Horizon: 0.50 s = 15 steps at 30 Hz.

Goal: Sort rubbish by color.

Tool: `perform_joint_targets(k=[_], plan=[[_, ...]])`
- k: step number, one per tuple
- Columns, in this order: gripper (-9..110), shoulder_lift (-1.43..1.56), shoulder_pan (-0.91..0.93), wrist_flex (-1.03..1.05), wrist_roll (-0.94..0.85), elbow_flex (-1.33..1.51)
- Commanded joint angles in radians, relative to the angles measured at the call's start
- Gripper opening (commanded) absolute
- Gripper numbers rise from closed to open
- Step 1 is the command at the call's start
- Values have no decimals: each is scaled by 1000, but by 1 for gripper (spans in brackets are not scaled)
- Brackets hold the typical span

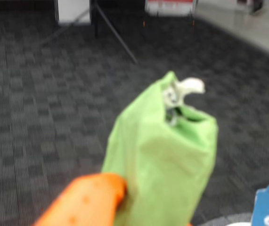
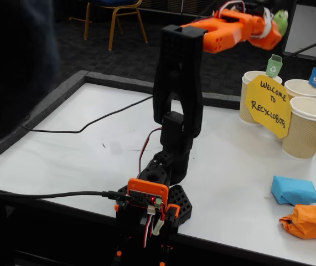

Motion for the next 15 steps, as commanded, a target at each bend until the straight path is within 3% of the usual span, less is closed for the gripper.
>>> perform_joint_targets(k=[1, 15], plan=[[0, -14, 32, -37, -6, -196], [3, -101, 44, -17, -6, -239]])
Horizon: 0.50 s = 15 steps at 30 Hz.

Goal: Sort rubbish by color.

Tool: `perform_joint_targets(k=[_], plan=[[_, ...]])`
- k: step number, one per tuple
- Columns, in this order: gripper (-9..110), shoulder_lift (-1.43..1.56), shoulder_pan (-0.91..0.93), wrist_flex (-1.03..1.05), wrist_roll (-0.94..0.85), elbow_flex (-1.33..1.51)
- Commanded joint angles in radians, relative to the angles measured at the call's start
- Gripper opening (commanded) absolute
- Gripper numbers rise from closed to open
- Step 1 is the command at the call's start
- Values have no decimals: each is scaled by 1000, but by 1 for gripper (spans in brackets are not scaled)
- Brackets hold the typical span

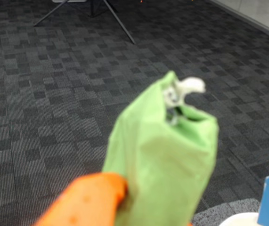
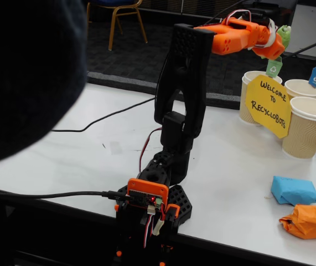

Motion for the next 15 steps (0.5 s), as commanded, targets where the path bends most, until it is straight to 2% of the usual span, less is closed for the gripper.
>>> perform_joint_targets(k=[1, 7, 15], plan=[[5, 35, 35, -18, -5, -140], [15, 23, 57, -21, -5, -112], [16, 21, 66, -21, -5, -97]])
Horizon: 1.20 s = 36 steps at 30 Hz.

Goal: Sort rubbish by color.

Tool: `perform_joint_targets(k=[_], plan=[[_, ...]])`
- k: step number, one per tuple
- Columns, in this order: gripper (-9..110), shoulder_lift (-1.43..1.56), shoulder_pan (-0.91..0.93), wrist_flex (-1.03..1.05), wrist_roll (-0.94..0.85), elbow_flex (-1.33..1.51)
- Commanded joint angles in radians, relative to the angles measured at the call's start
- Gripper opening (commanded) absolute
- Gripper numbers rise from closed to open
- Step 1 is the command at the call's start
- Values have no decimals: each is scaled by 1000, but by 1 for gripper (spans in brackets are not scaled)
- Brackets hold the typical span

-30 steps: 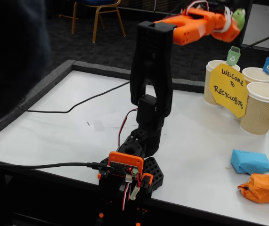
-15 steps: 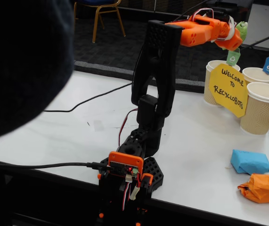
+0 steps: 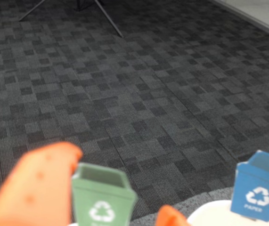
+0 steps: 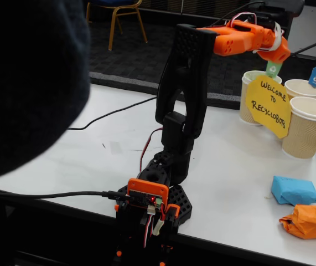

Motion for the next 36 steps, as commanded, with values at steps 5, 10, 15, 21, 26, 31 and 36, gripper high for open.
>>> perform_joint_targets(k=[5, 10, 15, 21, 26, 31, 36], plan=[[16, 43, 23, -29, -5, -95], [2, 87, 23, -8, -5, -100], [0, 241, 26, 176, 6, -95], [0, 491, 18, 410, 8, -35], [0, 701, -17, 630, 77, -23], [0, 847, -63, 810, 173, -26], [0, 956, -101, 936, 331, -6]])
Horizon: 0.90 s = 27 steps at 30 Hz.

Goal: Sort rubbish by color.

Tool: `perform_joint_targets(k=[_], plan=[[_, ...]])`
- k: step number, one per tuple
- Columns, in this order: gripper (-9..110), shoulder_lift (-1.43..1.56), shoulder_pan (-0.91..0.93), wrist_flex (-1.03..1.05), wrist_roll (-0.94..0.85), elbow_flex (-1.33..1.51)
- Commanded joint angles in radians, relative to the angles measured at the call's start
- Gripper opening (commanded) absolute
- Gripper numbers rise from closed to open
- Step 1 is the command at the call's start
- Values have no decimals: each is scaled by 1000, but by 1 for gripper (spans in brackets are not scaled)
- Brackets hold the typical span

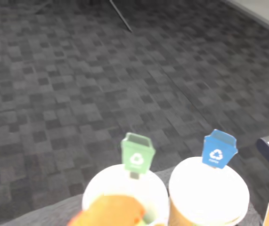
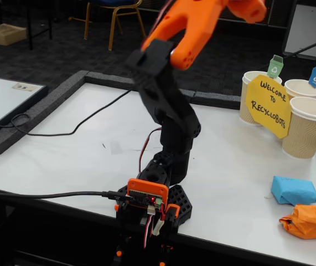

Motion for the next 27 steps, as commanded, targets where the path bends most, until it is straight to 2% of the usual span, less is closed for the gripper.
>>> perform_joint_targets(k=[1, 5, 15, 27], plan=[[0, 161, -35, 74, 147, -15], [0, 199, -37, 130, 276, 21], [0, 282, -14, 114, 601, 201], [0, 301, 144, 75, 624, 262]])
